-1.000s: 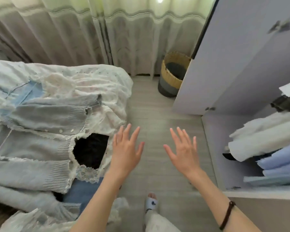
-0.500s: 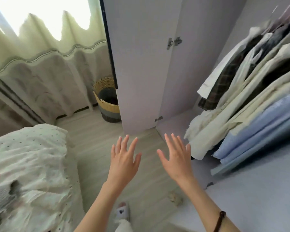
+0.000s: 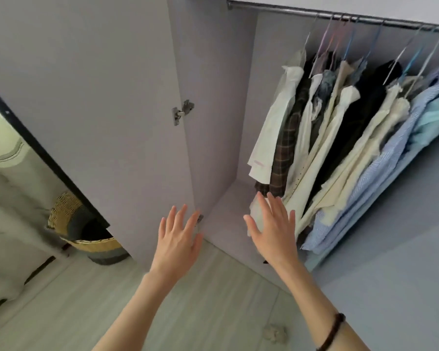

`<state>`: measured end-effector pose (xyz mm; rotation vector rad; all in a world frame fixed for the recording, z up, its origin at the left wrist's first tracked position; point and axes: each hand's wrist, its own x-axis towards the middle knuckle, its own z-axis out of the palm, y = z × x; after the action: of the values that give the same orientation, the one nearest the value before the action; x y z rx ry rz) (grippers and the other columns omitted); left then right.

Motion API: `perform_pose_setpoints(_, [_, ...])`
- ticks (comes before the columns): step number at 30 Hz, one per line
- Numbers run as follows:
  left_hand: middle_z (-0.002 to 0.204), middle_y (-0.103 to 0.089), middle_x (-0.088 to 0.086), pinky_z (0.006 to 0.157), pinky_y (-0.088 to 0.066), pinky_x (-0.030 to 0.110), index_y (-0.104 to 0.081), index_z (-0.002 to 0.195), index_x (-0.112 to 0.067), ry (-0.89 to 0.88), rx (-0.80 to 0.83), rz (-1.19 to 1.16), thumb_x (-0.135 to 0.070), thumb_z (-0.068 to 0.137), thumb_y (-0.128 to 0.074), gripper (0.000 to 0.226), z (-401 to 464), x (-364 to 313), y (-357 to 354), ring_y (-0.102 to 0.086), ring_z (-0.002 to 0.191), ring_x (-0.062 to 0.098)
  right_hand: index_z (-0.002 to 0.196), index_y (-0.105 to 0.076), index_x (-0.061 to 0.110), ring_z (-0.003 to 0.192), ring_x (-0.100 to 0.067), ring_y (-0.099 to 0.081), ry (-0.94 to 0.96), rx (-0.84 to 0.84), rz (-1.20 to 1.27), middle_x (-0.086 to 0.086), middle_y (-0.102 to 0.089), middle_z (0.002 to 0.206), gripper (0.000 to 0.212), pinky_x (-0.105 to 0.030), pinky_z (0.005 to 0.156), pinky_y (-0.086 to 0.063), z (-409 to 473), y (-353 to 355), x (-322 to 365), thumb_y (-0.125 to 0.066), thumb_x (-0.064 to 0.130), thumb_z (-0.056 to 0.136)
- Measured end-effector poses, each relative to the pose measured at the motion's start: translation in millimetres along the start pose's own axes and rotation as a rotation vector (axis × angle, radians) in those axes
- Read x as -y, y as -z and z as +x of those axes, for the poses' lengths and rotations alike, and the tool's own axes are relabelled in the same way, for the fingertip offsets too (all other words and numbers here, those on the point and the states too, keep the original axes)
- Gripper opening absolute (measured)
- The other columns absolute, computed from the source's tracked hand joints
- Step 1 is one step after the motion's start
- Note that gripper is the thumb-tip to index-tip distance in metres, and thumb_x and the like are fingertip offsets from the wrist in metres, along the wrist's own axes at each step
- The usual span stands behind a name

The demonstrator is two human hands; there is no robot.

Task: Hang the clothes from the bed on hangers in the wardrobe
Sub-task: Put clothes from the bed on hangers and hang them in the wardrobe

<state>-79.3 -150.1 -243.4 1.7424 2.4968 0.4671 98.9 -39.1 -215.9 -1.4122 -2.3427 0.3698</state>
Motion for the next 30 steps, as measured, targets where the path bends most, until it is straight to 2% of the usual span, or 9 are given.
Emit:
perform_pose_setpoints(5, [0.128,-0.053,0.017,0.088,-0.046,0.056,-0.043,0.127,-0.018,-0.198,0.022,-0.063,-0.039,0.088,-0.035,0.046,70,-10,-4,-0.049,0.119,0.043,0.135,-0.048,0.013,0.128,-0.035,-0.044,-0.102,-0.08,-0.072,-0.017,-0.049,0.136,0.06,-0.063,0.1,-0.029,45,10,-17,-0.041,0.048,0.086])
perform_pose_setpoints(7, [0.126,-0.056,0.016,0.083,-0.049,0.056,-0.046,0.126,-0.018,-0.265,0.034,-0.075,-0.041,0.087,-0.036,0.046,98,-19,-6,-0.053,0.116,0.042,0.134,-0.049,0.012,0.127,-0.035,-0.045,-0.123,-0.083,-0.105,-0.017,-0.05,0.135,0.06,-0.064,0.099,-0.03,66,16,-25,-0.039,0.047,0.087])
perform_pose_setpoints(11, [0.126,-0.057,0.015,0.084,-0.049,0.055,-0.053,0.126,-0.018,-0.335,0.04,-0.078,-0.046,0.089,-0.035,0.05,155,-37,-6,-0.053,0.115,0.042,0.145,-0.029,0.018,0.142,-0.028,-0.02,-0.114,-0.079,-0.153,-0.011,-0.028,0.151,0.054,-0.055,0.112,-0.011,119,33,-40,-0.039,0.041,0.096])
perform_pose_setpoints(16, [0.137,-0.049,0.01,0.1,-0.036,0.054,-0.049,0.132,-0.018,-0.347,0.029,-0.117,-0.053,0.089,-0.025,0.061,230,-57,2,-0.041,0.129,0.038,0.145,-0.028,0.016,0.142,-0.028,-0.017,-0.031,-0.195,-0.18,-0.011,-0.028,0.151,0.055,-0.052,0.113,-0.009,208,62,-54,-0.042,0.037,0.096])
perform_pose_setpoints(18, [0.143,-0.042,0.006,0.109,-0.024,0.05,-0.043,0.137,-0.019,-0.338,0.028,-0.163,-0.054,0.088,-0.021,0.065,259,-70,7,-0.031,0.136,0.031,0.143,-0.034,0.013,0.14,-0.029,-0.024,-0.004,-0.26,-0.157,-0.012,-0.035,0.147,0.052,-0.053,0.113,-0.015,242,72,-62,-0.04,0.036,0.096])
perform_pose_setpoints(20, [0.145,-0.038,0.001,0.113,-0.019,0.042,-0.039,0.14,-0.021,-0.344,0.02,-0.188,-0.048,0.095,-0.028,0.054,288,-86,10,-0.028,0.137,0.024,0.139,-0.041,0.01,0.136,-0.032,-0.033,0.012,-0.317,-0.161,-0.015,-0.042,0.142,0.053,-0.056,0.11,-0.022,273,81,-71,-0.038,0.036,0.093])
perform_pose_setpoints(23, [0.141,-0.042,-0.002,0.112,-0.026,0.036,-0.039,0.138,-0.021,-0.351,0.012,-0.316,-0.036,0.098,-0.038,0.044,328,-116,13,-0.035,0.132,0.018,0.135,-0.046,0.009,0.133,-0.033,-0.038,0.008,-0.322,-0.201,-0.016,-0.045,0.14,0.053,-0.057,0.108,-0.026,306,87,-87,-0.04,0.036,0.09])
perform_pose_setpoints(26, [0.139,-0.043,-0.001,0.107,-0.034,0.037,-0.038,0.139,-0.02,-0.321,0.008,-0.468,-0.036,0.098,-0.037,0.043,363,-147,13,-0.039,0.128,0.017,0.131,-0.051,0.007,0.132,-0.033,-0.039,0.015,-0.334,-0.235,-0.017,-0.046,0.139,0.052,-0.055,0.106,-0.029,318,80,-103,-0.035,0.037,0.092])
perform_pose_setpoints(30, [0.142,-0.039,0.004,0.105,-0.036,0.042,-0.031,0.142,-0.016,-0.335,0.012,-0.538,-0.038,0.096,-0.041,0.051,398,-178,12,-0.038,0.129,0.021,0.13,-0.053,0.007,0.134,-0.029,-0.037,0.037,-0.362,-0.265,-0.016,-0.045,0.14,0.052,-0.052,0.109,-0.029,320,70,-112,-0.03,0.037,0.094])
